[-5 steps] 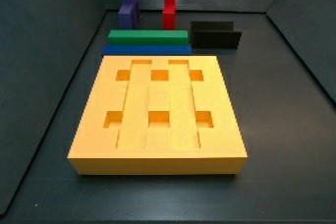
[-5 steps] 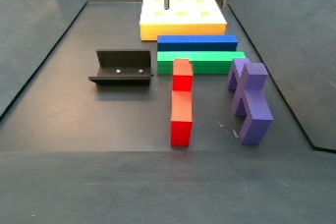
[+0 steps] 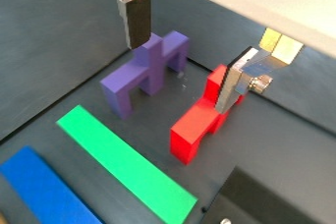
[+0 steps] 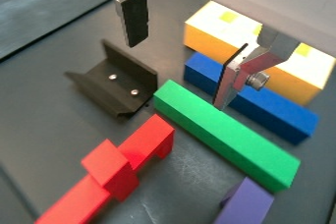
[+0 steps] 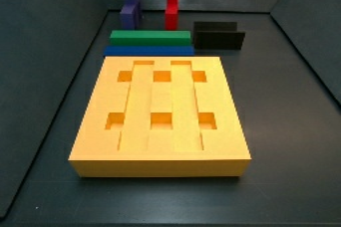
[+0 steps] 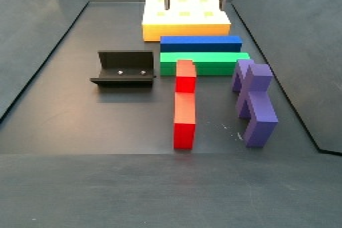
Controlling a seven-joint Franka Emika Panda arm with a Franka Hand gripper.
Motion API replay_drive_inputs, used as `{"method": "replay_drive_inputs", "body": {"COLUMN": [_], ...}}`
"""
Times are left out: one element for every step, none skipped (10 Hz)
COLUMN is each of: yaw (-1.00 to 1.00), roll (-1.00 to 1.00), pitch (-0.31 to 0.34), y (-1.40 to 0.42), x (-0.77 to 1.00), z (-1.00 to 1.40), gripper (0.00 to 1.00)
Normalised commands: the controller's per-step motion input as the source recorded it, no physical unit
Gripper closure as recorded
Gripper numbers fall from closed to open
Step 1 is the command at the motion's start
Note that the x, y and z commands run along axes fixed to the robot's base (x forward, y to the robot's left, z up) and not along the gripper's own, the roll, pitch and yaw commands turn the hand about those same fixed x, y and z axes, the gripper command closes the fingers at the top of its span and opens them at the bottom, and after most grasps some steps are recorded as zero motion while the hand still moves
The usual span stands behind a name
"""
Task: Pick up the green object. Move up. Move to above the board. Insert the green object.
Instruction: Pick up the green object.
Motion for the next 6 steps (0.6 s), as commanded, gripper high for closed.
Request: {"method": "replay_drive_inputs", "body": {"yaw": [-0.97,-1.0,-1.0,-1.0,-1.0,-1.0], "roll": [-0.08,-0.07,-0.05,-0.03,-0.02,0.0], "pitch": [-0.191,-0.149,-0.15,-0.146,-0.119,-0.047], "y": [-0.09,-0.05,-0.04,-0.04,-0.04,-0.1], "x": [0.0,0.0,0.0,0.0,0.0,0.0], "z": [-0.34,-0.36,-0.41,-0.44,-0.43,-0.45], "gripper": [0.0,0.0,0.0,0.0,0.0,0.0]}}
